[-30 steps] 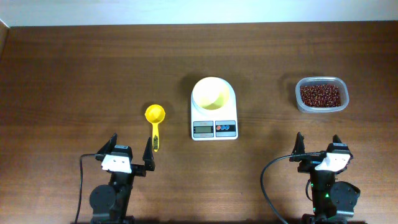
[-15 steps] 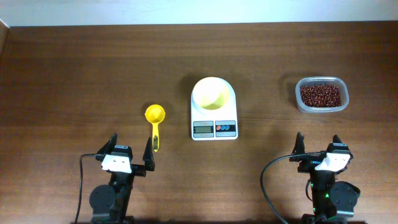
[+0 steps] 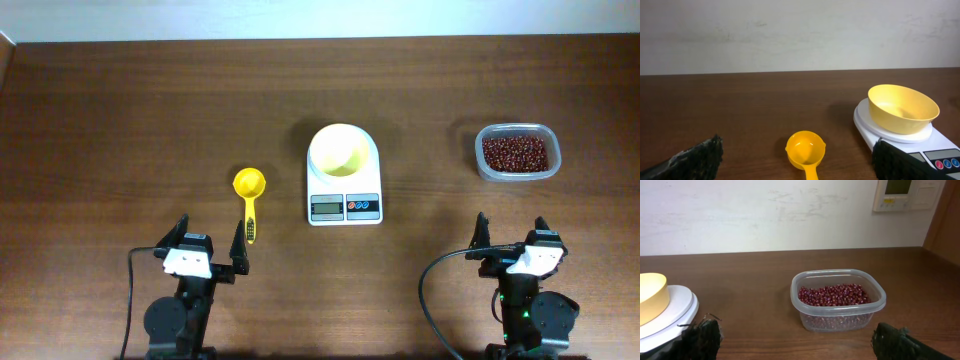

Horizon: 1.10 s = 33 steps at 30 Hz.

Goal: Scoop item into bowl and weigh 50g on scale
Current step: 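Move the left gripper over the yellow scoop's bowl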

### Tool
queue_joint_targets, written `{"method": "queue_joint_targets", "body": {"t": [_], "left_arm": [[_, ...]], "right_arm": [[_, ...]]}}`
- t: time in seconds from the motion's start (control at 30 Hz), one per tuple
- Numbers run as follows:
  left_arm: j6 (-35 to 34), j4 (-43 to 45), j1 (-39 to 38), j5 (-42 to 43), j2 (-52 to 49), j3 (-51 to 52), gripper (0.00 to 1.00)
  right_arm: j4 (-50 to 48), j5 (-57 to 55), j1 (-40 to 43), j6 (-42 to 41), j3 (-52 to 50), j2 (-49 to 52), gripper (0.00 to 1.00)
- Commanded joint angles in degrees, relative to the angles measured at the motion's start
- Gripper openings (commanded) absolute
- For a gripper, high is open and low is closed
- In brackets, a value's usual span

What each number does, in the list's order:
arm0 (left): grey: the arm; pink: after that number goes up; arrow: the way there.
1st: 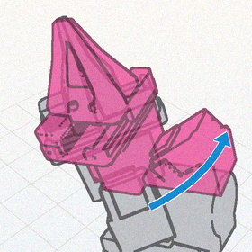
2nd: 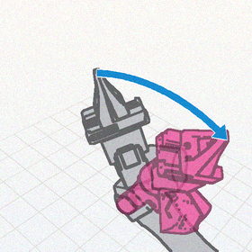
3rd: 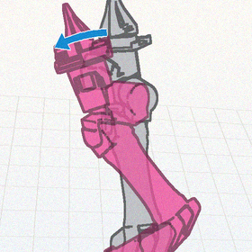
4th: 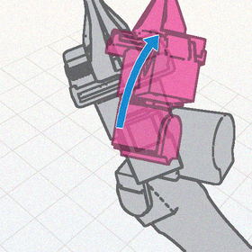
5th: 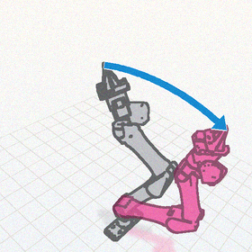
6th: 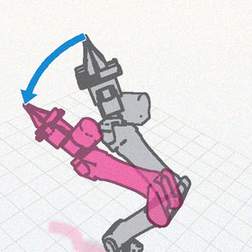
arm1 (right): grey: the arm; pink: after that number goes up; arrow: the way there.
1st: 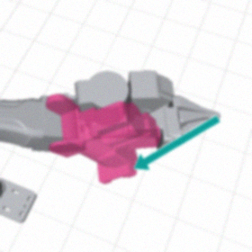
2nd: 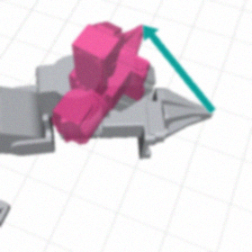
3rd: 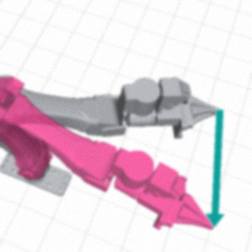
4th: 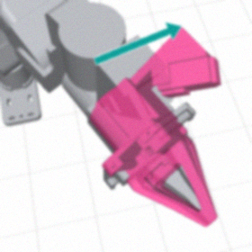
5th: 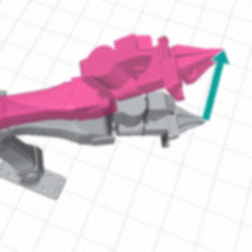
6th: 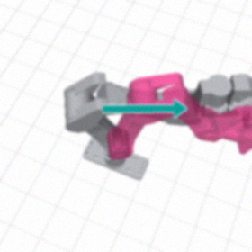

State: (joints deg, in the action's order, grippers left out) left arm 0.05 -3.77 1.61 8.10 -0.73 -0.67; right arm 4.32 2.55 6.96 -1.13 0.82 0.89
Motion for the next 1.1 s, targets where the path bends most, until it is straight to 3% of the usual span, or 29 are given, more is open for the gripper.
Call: {"method": "queue_joint_targets", "body": {"t": [0.0,0.13,0.5,0.87,1.07], "left_arm": [[0.83,-0.5,-0.22,-0.44,0.37,-1.2,0.99],[0.85,-6.73,-0.22,-0.46,0.24,-5.57,0.99],[0.83,-8.94,-0.22,-0.46,-8.09,-14.49,0.99],[0.85,-9.22,-0.22,-0.39,-28.02,-27.36,0.99],[0.85,-17.7,-0.22,-0.42,-40.37,-38.88,0.99]], "right_arm": [[0.15,-0.7,-0.57,-0.24,-0.5,-0.68,0.99],[0.15,-0.7,-0.57,-0.24,-0.5,-0.7,0.99],[0.15,-0.7,-0.57,-0.24,-0.5,-0.68,0.99],[0.15,-0.7,-0.57,-0.24,-0.5,-0.7,0.99],[0.15,-0.7,-0.57,-0.24,-0.5,-0.68,0.99]]}}
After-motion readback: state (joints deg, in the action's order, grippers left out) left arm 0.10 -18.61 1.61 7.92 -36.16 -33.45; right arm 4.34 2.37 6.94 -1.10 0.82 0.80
